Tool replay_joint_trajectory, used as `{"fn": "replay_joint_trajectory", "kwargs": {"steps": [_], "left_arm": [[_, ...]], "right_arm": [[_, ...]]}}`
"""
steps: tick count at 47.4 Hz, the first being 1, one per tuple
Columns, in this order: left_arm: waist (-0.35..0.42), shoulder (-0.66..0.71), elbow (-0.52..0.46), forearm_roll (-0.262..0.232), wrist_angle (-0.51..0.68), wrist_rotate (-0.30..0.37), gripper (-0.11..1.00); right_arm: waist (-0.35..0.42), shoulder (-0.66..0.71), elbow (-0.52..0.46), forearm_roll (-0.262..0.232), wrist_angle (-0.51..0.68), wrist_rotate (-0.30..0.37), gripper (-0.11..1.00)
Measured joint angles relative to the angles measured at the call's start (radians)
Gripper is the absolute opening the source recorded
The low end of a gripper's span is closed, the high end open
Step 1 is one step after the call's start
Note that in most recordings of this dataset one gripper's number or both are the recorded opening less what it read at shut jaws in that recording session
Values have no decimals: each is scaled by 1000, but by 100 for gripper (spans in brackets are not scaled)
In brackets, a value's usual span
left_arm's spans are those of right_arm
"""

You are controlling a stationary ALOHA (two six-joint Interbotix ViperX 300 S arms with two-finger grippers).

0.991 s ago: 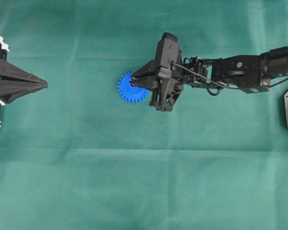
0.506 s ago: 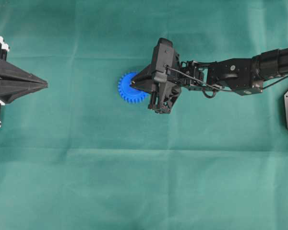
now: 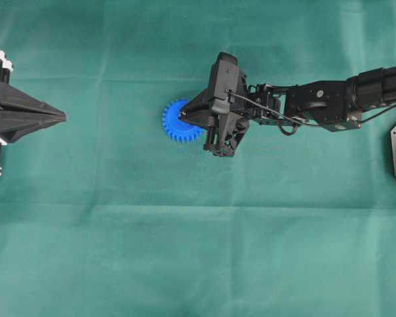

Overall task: Insert the shaft placed at a random location into the center hole of the medium gear at another random location.
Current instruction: 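Lower the shaft with the right gripper into the gear's center hole, then open the right gripper and lift it away from the gear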

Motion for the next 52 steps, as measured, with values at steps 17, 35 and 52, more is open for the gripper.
{"fn": "replay_joint_trajectory", "kwargs": {"steps": [17,35,52], "left_arm": [[0,0,0,0,0,-2,0],[0,0,0,0,0,-2,0],[0,0,-2,0,0,-2,0]], "right_arm": [[9,0,-2,0,0,2,93],[5,-137,-2,-5,91,2,88],[5,-216,5,-14,117,3,88]]}}
